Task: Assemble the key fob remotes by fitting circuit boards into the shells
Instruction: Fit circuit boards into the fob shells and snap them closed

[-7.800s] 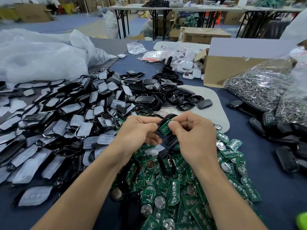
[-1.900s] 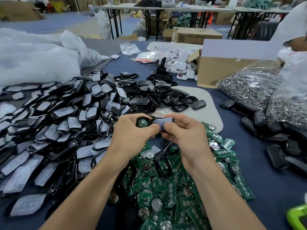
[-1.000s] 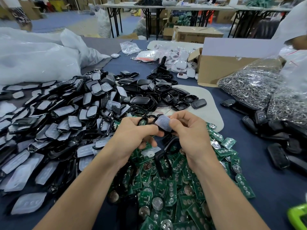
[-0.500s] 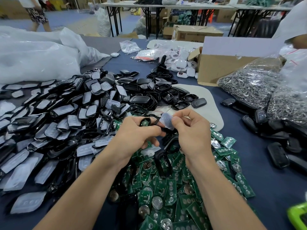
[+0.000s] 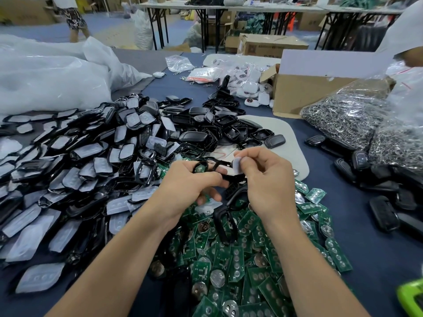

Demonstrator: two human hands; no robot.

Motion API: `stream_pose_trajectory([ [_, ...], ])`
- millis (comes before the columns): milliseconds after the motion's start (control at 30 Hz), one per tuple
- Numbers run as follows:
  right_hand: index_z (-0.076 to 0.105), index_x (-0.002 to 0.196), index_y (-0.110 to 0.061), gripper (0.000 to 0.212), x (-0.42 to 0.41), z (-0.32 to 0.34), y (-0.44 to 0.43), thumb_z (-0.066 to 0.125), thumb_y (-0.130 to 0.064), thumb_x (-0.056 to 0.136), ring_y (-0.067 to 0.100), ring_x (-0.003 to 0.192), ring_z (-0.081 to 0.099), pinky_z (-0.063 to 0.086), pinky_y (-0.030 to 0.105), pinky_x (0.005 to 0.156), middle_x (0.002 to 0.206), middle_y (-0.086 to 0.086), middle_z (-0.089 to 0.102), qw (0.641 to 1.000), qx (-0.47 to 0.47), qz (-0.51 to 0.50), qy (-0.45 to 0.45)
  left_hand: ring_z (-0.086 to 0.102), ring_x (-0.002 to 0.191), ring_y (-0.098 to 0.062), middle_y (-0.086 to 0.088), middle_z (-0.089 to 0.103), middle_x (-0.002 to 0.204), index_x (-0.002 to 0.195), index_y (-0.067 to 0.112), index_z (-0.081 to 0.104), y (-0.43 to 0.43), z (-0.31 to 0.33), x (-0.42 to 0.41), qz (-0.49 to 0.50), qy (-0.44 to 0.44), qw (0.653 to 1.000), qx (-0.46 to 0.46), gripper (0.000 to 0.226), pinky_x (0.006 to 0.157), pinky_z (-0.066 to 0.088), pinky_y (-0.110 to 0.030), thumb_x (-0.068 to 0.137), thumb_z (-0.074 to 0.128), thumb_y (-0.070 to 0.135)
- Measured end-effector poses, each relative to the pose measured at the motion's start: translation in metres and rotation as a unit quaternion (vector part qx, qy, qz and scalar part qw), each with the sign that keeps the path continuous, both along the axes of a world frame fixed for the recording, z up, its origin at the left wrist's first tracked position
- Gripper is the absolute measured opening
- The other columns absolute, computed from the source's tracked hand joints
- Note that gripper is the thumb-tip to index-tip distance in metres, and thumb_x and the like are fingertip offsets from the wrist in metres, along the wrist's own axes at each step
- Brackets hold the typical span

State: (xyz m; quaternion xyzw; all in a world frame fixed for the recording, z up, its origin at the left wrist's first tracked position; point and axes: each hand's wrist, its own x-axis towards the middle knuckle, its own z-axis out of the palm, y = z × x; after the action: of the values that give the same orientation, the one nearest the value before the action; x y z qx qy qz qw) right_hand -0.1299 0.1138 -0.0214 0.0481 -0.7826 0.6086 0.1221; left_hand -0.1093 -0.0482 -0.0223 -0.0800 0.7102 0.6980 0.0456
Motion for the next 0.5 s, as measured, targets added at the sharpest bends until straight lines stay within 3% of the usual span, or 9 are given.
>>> stream_pose_trajectory([
  [33,0.072,0.079,-0.03,0.024,0.002,-0.001,-0.001,0.064,-0.014,0.095,0.004,0.085,0.068,0.053,0.023,0.074,0.085,-0.017,0.075,0.999,0.033,0.004,0.01,0.067,0.057,-0.018,-0.015,0.079,0.086,0.091,0.003,0.08,0.0,0.001,0.0,-0.007,0.002,1.0,-0.008,0.009,0.041,0.035,-0.019,0.083,0.075,0.004],
  [100,0.071,0.079,-0.033,0.024,0.005,-0.003,-0.005,0.064,-0.015,0.094,-0.003,0.089,0.063,0.044,0.008,0.07,0.084,-0.019,0.072,0.996,0.088,0.008,0.025,0.068,0.059,-0.02,-0.024,0.072,0.081,0.092,-0.011,0.072,0.001,0.001,0.002,-0.021,0.012,0.999,-0.031,0.025,0.043,0.034,-0.021,0.078,0.078,0.009],
  [167,0.07,0.078,-0.031,0.023,0.007,-0.005,-0.008,0.065,-0.015,0.094,-0.008,0.092,0.059,0.039,0.004,0.068,0.083,-0.018,0.07,0.992,0.123,0.005,0.04,0.069,0.061,-0.022,-0.024,0.064,0.079,0.095,-0.017,0.066,0.002,0.002,0.003,-0.023,0.018,0.999,-0.037,0.04,0.044,0.033,-0.023,0.072,0.075,0.015],
  [233,0.07,0.079,-0.029,0.02,0.007,-0.007,-0.01,0.066,-0.018,0.095,-0.005,0.09,0.06,0.041,0.007,0.068,0.08,-0.017,0.07,0.988,0.143,-0.004,0.052,0.069,0.06,-0.021,-0.021,0.068,0.079,0.093,-0.016,0.067,0.003,0.003,0.003,-0.022,0.023,0.999,-0.033,0.038,0.043,0.033,-0.023,0.073,0.075,0.016],
  [367,0.068,0.078,-0.028,0.019,0.01,-0.007,-0.012,0.065,-0.018,0.094,0.004,0.073,0.065,0.048,0.018,0.064,0.07,-0.016,0.07,0.989,0.131,-0.028,0.065,0.069,0.057,-0.019,-0.011,0.076,0.075,0.08,-0.001,0.074,0.003,0.005,0.004,-0.021,0.025,0.999,-0.024,0.011,0.043,0.036,-0.021,0.087,0.073,0.007],
  [500,0.064,0.076,-0.028,0.021,0.011,-0.006,-0.016,0.061,-0.018,0.094,0.003,0.064,0.061,0.042,0.013,0.056,0.068,-0.016,0.068,0.996,0.083,-0.019,0.035,0.067,0.054,-0.018,-0.013,0.075,0.072,0.083,-0.011,0.072,0.004,0.006,0.005,-0.018,0.045,0.999,-0.021,0.014,0.042,0.037,-0.021,0.086,0.072,0.003],
])
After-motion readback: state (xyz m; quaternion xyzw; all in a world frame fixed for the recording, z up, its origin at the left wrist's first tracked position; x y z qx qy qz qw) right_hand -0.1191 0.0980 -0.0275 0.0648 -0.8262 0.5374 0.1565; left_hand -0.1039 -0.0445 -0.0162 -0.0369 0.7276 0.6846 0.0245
